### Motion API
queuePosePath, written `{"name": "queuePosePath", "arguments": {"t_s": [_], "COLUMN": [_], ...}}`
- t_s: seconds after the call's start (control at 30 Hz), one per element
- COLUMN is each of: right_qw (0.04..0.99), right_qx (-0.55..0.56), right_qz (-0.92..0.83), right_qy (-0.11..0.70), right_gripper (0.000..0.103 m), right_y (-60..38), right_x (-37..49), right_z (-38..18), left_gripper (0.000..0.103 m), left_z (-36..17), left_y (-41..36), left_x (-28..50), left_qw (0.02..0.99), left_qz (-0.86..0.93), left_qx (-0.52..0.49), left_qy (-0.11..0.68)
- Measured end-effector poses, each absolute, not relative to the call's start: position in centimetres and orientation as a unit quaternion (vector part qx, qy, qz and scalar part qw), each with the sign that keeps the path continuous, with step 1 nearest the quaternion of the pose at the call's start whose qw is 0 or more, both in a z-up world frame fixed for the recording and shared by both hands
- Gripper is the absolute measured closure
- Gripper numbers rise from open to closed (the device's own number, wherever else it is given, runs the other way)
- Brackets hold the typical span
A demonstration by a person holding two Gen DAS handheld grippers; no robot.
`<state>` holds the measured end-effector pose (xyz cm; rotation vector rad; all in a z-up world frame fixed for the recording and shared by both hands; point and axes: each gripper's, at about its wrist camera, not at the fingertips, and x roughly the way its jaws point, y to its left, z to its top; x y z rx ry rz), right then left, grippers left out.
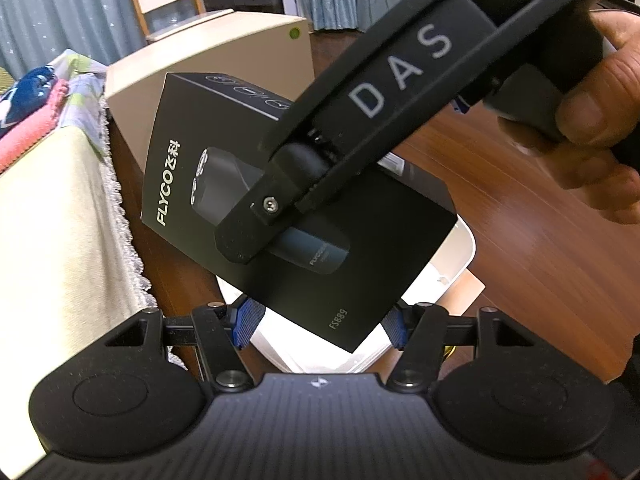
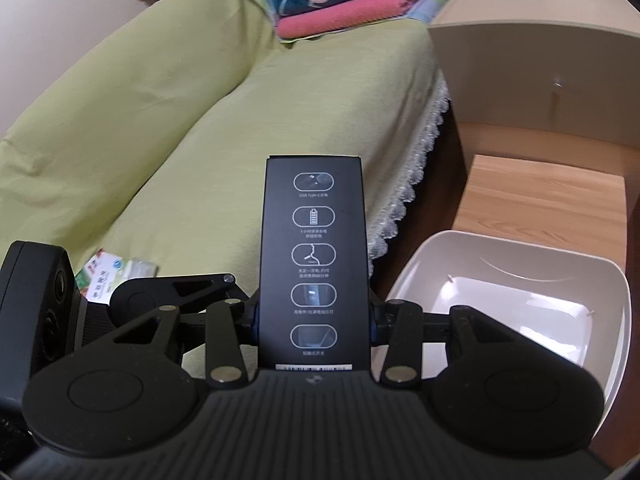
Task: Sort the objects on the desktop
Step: 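Carry the black box with the right gripper over the white basin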
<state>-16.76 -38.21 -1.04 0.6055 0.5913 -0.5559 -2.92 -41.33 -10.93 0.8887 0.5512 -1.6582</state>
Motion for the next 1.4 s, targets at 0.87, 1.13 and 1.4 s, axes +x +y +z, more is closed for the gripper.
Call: {"name": "queuePosePath", "arguments": {"t_s": [0.87, 1.13, 1.4], "right_qw": [0.838, 0.829, 0.823], "right_qx": [0.335, 0.347, 0.355], "right_qz": [-0.315, -0.327, -0.338], "right_qy": [0.293, 0.292, 0.288], "right_gripper": [0.063, 0.063, 0.063], "right_y": [-42.0, -42.6, -42.9], "right_x": [-17.4, -17.3, -17.2], "right_z": [-6.5, -7.8, -8.3], "left_gripper": [0.039, 0.039, 0.039], "left_z": [-17.5, -19.0, -19.7], "left_y": [-45.1, -45.1, -44.7], "left_x": [-0.7, -0.3, 0.2], "left_qw": [0.492, 0.489, 0.496], "left_qz": [-0.726, -0.723, -0.719], "left_qx": [0.395, 0.4, 0.407], "left_qy": [0.273, 0.279, 0.269]}}
